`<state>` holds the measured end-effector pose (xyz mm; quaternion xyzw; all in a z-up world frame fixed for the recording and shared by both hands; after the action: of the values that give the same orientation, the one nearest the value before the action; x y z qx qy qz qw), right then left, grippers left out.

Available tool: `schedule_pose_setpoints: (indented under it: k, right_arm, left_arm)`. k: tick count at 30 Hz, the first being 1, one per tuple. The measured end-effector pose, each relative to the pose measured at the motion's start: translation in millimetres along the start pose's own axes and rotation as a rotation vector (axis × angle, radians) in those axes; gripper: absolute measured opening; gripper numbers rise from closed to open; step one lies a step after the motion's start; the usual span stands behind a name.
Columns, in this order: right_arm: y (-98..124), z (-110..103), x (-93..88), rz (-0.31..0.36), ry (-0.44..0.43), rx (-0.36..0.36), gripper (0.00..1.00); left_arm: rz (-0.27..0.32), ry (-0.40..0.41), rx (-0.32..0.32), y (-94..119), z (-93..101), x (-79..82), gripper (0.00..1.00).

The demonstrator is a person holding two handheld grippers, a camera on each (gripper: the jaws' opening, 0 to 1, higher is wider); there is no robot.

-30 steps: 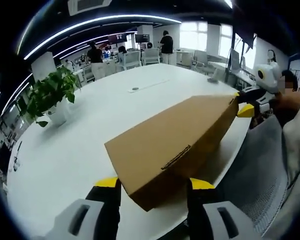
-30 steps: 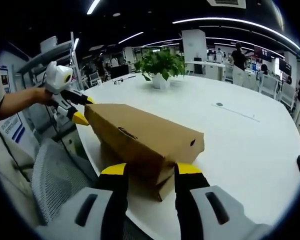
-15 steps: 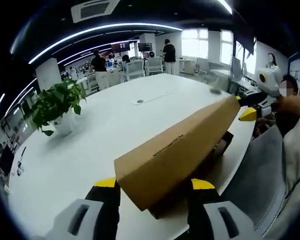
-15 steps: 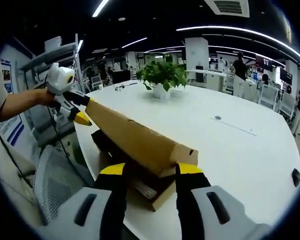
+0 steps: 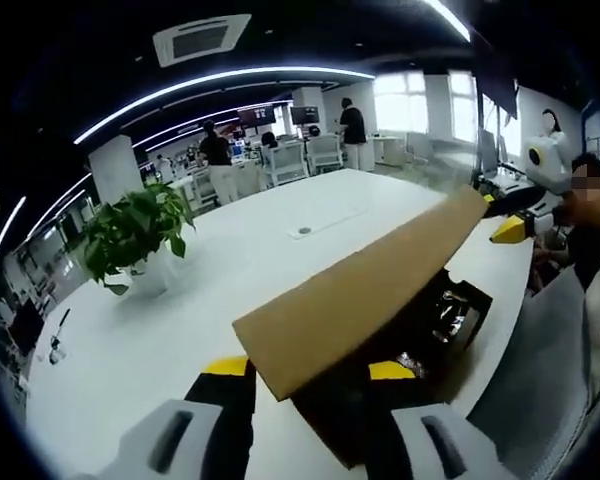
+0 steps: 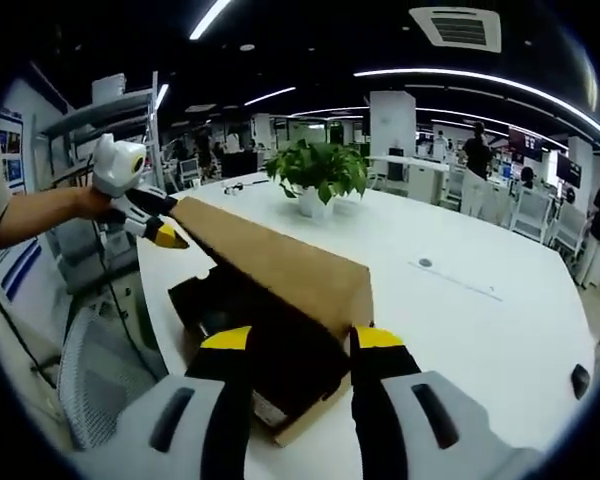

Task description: Operate the shoe box by opening the lid, removing the specified soft item, and placing it in the target area until the item is outside and the box remains undamaged.

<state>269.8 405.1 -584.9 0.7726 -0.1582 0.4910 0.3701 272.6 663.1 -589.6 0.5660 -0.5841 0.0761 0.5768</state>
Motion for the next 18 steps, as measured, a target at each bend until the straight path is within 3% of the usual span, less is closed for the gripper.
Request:
schedule_pose_setpoints:
  k: [10, 18]
  right_arm:
    - [-9, 9, 15.9, 0.028, 0.019, -0.012, 0.34]
    - [-16, 19, 26.2, 0.046, 0.032, -0.028, 0.32]
  left_arm:
    - [0.008, -0.030, 0.040, -9, -22.2, 7.4, 0.27]
    - [0.009, -0.043, 0.100, -17, -41.2, 10.4, 0.12]
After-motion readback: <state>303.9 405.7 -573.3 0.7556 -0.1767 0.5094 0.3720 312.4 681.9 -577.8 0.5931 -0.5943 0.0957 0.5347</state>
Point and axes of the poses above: the point that each gripper's makers call its tool centre point, and the gripper's own axes: y roughly backward along the fingers, z roughly to its right, x roughly out of its top, the point moved 2 cm from there along y, roughly backward along the fingers, and after that the axes turned 14 degrees about -y, right-handed, at the moved point
